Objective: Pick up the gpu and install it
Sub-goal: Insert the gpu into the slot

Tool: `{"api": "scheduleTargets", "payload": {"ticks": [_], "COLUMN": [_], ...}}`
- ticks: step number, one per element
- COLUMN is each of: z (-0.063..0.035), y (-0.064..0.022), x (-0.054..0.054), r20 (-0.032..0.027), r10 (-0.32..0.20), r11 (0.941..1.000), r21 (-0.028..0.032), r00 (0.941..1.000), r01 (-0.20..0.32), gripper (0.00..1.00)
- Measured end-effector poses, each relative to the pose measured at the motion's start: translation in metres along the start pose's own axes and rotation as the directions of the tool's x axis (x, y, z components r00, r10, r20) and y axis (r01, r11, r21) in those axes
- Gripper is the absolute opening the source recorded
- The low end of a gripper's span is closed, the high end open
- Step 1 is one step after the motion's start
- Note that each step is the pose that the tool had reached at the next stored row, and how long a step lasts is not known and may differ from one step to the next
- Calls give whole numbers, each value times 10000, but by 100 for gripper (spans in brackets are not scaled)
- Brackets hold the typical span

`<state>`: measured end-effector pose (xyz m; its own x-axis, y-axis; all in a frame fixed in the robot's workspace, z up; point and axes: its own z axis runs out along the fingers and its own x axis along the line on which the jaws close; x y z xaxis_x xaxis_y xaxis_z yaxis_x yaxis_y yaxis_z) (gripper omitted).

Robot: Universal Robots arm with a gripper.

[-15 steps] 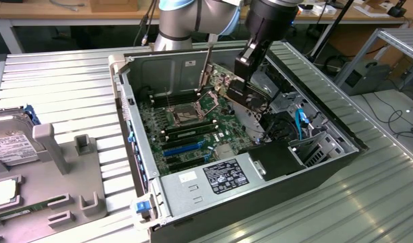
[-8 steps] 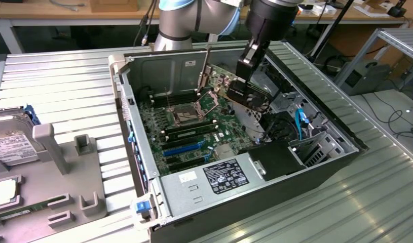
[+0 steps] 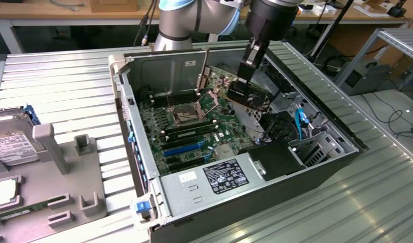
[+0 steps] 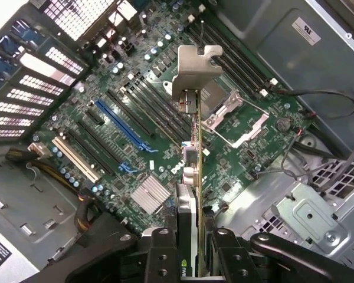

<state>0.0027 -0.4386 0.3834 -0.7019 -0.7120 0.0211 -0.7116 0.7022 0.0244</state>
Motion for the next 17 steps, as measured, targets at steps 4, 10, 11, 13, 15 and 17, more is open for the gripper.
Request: {"api": "scheduleTargets", "payload": {"ticks": [4,10,11,13,15,17], "z": [0,0,0,0,0,0], "y": [0,0,0,0,0,0], "x": [0,0,0,0,0,0], "r20": [-15,-30,-33,-41,-45,-52], "r10": [-599,-1171,-1291,-1549,-1728,-1981], "r11": [9982,9931,9916,9879,9850,9802], "r21": [12,23,25,30,33,37], "r00": [9982,9931,9916,9879,9850,9802], "r01": [599,1171,1292,1549,1728,1981], "gripper": [27,27,27,27,27,27]}}
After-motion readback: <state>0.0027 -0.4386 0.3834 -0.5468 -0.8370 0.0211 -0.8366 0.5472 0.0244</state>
